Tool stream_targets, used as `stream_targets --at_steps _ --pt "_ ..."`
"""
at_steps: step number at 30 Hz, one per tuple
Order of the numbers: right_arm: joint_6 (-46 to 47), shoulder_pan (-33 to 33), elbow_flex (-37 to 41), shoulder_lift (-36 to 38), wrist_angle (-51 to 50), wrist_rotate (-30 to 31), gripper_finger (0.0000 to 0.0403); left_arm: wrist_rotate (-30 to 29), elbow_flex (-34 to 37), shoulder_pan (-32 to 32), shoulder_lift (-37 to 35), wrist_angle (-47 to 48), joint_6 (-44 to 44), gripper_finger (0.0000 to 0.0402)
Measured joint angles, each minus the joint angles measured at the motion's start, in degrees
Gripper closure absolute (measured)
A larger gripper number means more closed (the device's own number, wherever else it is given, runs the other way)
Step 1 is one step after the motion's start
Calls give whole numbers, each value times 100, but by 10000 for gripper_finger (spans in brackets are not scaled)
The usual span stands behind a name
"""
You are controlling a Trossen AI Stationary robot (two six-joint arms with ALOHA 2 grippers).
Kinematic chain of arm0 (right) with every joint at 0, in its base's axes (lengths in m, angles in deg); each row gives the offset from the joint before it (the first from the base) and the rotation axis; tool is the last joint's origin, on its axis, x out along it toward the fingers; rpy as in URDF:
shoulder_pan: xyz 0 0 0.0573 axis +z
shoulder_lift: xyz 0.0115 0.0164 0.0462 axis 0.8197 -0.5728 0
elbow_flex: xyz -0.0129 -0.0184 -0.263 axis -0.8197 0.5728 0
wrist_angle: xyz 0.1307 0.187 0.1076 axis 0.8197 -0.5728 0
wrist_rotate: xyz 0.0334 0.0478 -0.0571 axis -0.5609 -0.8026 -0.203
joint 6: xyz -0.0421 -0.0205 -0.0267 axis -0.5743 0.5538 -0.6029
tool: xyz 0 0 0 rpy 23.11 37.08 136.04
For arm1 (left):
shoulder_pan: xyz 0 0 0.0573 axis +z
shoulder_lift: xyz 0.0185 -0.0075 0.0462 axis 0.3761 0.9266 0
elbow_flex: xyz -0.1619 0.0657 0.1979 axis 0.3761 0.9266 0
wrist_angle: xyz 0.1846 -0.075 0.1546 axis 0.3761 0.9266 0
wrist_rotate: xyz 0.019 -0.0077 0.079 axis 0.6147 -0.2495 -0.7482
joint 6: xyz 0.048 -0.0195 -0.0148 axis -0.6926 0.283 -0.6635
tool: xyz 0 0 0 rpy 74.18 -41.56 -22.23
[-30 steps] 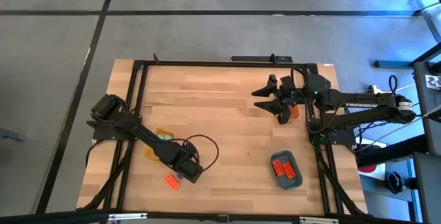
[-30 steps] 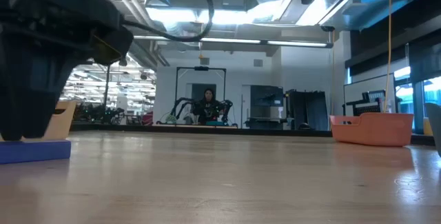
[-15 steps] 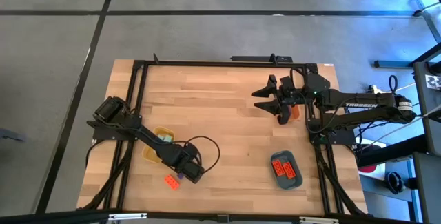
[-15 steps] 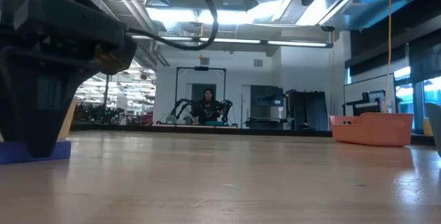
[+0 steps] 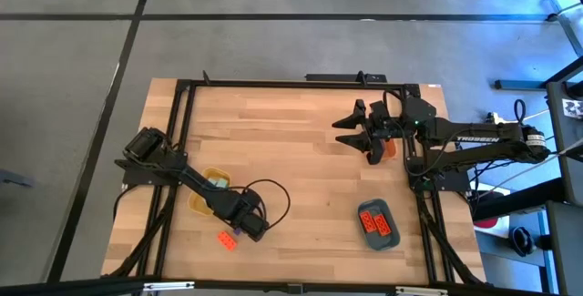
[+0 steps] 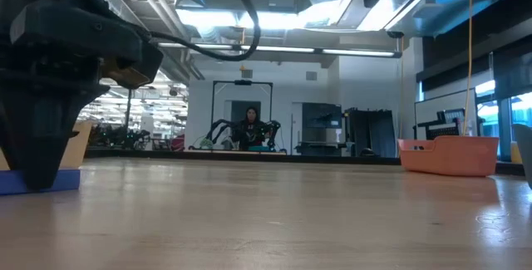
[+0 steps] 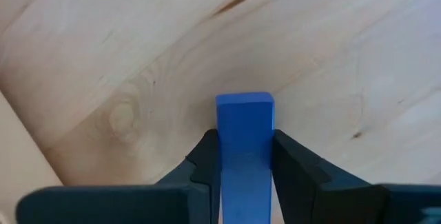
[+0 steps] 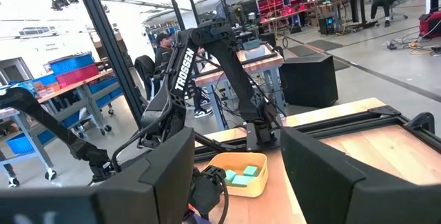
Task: Sort & place blocks by color
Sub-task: Put the purple block into the orange bin
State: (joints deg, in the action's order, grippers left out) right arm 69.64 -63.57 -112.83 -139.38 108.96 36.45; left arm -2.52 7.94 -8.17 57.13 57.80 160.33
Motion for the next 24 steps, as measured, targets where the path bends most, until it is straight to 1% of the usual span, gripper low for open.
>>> stream_targets --at_steps 7,12,18,24 --pt "0 0 0 0 -15 0 185 -4 5 49 -87 -65 -440 317" --pt "0 2 0 0 -17 2 185 -119 5 241 -439 19 -1058 317" --pt "0 1 0 0 -17 2 185 -854 5 643 -1125 262 -1902 317" --pt "9 2 0 0 -2 1 185 -1878 5 1049 -2091 275 -2883 317"
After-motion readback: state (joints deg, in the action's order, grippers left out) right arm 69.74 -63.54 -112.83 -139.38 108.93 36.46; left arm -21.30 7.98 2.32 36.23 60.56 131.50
